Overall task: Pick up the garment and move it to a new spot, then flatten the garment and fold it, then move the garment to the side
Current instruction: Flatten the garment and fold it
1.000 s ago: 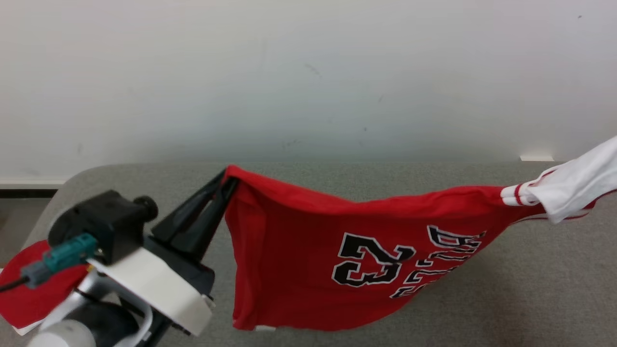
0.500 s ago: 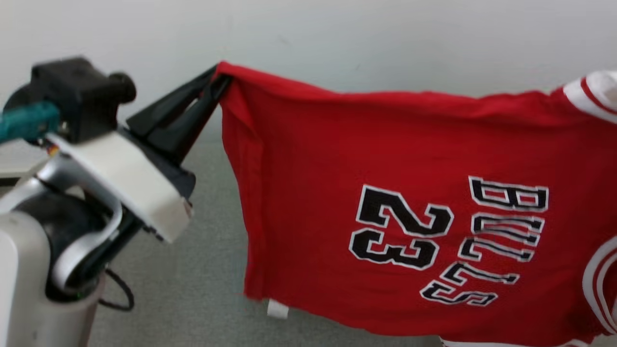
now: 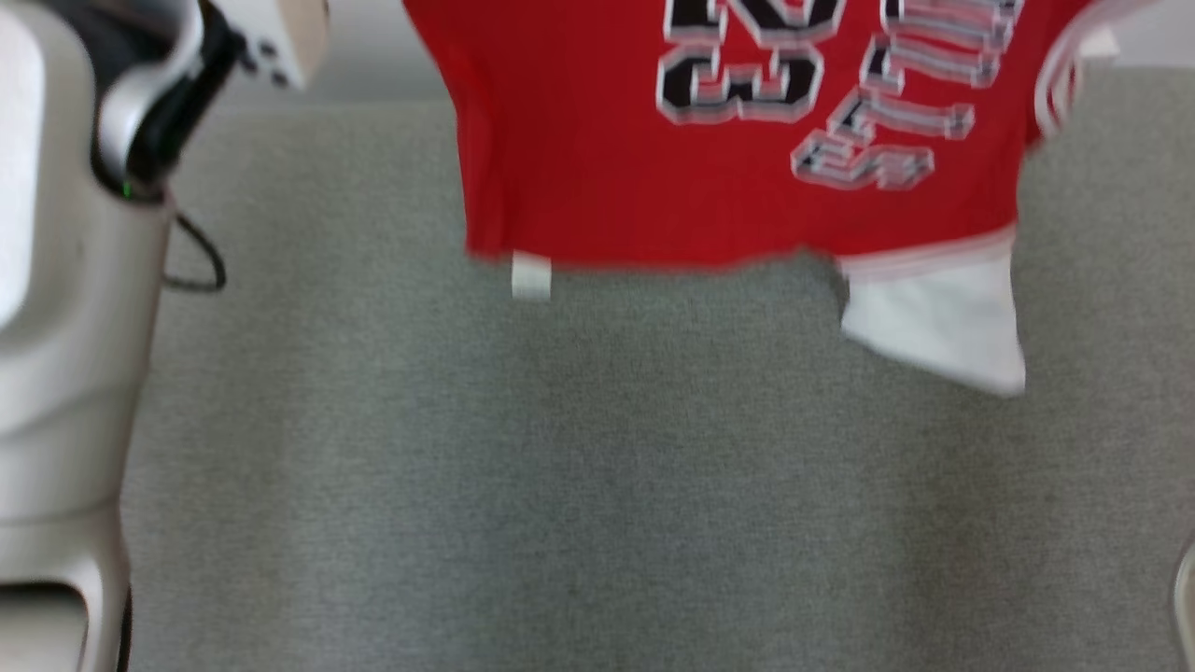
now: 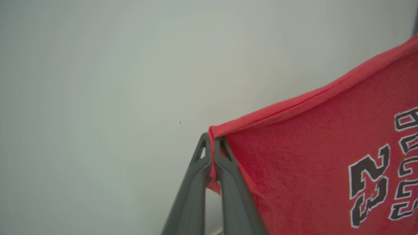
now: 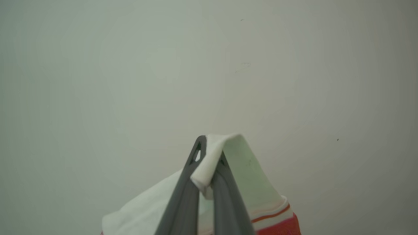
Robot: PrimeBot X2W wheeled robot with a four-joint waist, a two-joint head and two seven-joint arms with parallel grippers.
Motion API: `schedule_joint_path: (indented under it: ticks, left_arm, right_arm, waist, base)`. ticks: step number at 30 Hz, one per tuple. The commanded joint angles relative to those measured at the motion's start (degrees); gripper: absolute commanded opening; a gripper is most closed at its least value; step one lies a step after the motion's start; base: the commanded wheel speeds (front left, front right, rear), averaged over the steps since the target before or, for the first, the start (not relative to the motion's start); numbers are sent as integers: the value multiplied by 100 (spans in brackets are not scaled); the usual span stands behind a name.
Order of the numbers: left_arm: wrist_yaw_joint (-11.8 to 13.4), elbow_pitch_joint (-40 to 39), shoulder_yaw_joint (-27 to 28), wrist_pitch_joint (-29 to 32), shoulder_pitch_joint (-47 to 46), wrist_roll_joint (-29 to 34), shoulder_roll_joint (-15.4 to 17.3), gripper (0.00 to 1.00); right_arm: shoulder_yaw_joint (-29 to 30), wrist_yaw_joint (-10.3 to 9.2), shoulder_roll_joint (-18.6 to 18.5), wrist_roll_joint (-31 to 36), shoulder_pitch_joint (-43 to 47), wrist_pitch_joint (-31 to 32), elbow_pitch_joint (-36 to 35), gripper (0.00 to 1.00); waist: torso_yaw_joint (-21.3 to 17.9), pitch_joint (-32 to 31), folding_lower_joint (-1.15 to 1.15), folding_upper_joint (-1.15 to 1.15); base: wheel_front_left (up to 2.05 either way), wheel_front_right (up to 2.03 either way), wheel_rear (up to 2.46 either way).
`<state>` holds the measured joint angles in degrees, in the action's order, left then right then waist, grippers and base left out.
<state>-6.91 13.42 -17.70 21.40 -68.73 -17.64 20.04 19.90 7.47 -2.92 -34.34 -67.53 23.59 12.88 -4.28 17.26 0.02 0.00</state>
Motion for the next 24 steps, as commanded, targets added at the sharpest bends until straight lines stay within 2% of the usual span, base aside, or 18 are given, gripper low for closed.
schedule_joint_path:
  ticks: [1,4,7,11,14,16,24]
  left_arm:
    - [72,185,36,-299,-307,131,-57,0]
    - [176,846,65,-1217,-954,304,-296,0]
    - [193,1456,-69,-1950,-1447,572,-395,0]
    - [257,2182,-291,-2841,-1548,865,-508,0]
    - [261,2663,-557,-3366,-902,939,-622,0]
    - [255,2813,-669,-3584,-145,880,-687,0]
    - [396,2200,-798,-3655,2427,655,-525,0]
  right_arm:
    - [4,3,-8,56,-306,-311,231,0]
    - [-84,3,-7,202,-1012,-1134,946,0]
    - [-230,3,4,370,-1434,-1735,1535,0]
    - [-454,3,-9,197,-1346,-2186,1945,0]
    - [-740,3,-5,-136,-574,-2471,1985,0]
    - [-949,3,-38,-475,415,-2567,1793,0]
    - [-1117,3,-474,-1161,3486,-2280,899,0]
  waist:
    - [-106,483,-2,0]
    - [-173,811,-2,0]
    - [-228,1124,-2,0]
    - [-231,1373,-2,0]
    - [-217,1195,-2,0]
    - [-190,907,-2,0]
    - [-21,-27,-2,0]
  base:
    - [0,0,0]
    - [0,0,0]
    - [0,0,0]
    - [0,0,0]
    - [0,0,0]
    - [0,0,0]
    - [0,0,0]
